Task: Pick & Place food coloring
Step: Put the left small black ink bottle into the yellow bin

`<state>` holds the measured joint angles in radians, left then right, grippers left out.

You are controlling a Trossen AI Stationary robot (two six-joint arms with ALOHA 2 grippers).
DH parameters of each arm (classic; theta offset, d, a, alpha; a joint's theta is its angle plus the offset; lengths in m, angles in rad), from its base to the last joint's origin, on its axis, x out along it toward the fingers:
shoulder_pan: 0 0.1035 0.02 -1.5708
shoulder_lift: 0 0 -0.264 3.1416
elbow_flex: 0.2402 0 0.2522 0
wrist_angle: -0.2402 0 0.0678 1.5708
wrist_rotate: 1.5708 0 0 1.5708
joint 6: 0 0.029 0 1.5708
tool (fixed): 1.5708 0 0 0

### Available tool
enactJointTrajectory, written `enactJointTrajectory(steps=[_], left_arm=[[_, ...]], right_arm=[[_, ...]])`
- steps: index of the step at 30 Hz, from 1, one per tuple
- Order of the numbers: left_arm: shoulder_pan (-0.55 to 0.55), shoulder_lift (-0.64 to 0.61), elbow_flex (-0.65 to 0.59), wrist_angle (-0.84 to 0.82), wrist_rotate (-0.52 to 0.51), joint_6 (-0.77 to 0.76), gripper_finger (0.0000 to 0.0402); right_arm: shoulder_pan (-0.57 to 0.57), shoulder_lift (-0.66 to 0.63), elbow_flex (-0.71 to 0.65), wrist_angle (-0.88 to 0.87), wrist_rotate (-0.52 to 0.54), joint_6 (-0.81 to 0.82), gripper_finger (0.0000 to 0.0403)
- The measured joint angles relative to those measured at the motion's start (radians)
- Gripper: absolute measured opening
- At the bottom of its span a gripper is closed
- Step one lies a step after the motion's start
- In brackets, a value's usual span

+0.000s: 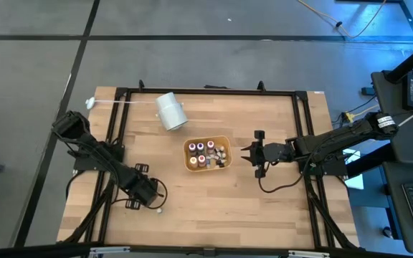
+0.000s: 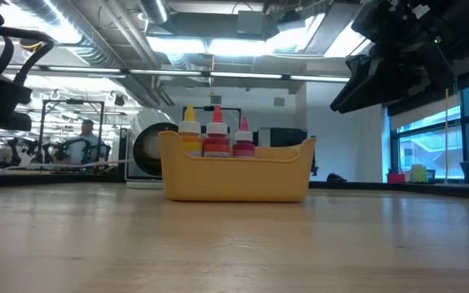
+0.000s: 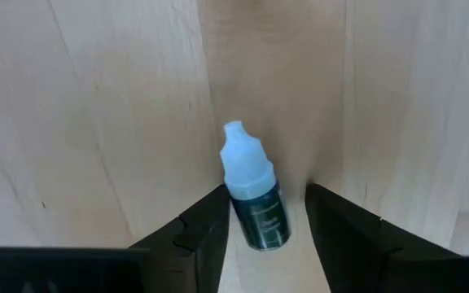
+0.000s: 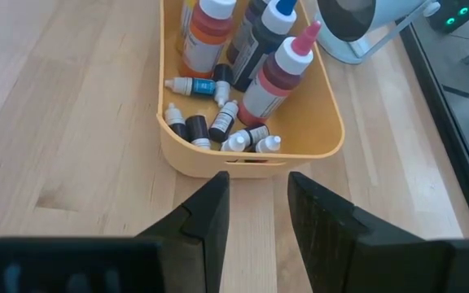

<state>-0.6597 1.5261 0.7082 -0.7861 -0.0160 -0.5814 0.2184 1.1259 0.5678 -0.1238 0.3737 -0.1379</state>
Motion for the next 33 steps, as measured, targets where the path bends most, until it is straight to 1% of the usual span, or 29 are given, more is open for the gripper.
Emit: enactJointTrajectory(steps=[10, 14, 18, 20, 23, 25, 28, 31, 33], left_arm=[[-0.001, -0.010, 0.000, 0.010, 0.009, -0.154, 0.0089], [0.000, -0.005, 0.027, -0.002, 0.001, -0.191, 0.0072], [0.011, -0.005, 0.095, 0.006, -0.039, -0.192, 0.0069], [0.027, -0.005, 0.133, 0.000, -0.080, -0.192, 0.0069], [0.075, -0.005, 0.207, 0.005, -0.173, -0.192, 0.0070], [0.109, -0.005, 0.262, 0.004, -0.218, -0.178, 0.0069], [0.162, -0.005, 0.351, 0.012, -0.267, -0.113, 0.0069], [0.219, -0.006, 0.430, 0.067, -0.329, -0.006, 0.0071], [0.260, -0.006, 0.472, 0.132, -0.343, 0.086, 0.0072]], right_arm=[[0.000, 0.000, 0.000, 0.000, 0.000, -0.002, 0.0129], [0.000, 0.000, 0.000, 0.000, 0.000, -0.002, 0.0129], [0.000, 0.000, 0.000, 0.002, 0.000, -0.002, 0.0129], [0.000, 0.000, 0.000, 0.002, 0.000, -0.003, 0.0129], [0.000, 0.000, 0.000, 0.002, 0.000, -0.005, 0.0129], [0.000, 0.000, 0.000, 0.002, 0.000, -0.004, 0.0129], [0.000, 0.000, 0.000, 0.002, 0.000, -0.004, 0.0129], [0.000, 0.000, 0.000, 0.003, 0.000, -0.004, 0.0129], [0.000, 0.000, 0.000, 0.002, 0.000, -0.005, 0.0129]])
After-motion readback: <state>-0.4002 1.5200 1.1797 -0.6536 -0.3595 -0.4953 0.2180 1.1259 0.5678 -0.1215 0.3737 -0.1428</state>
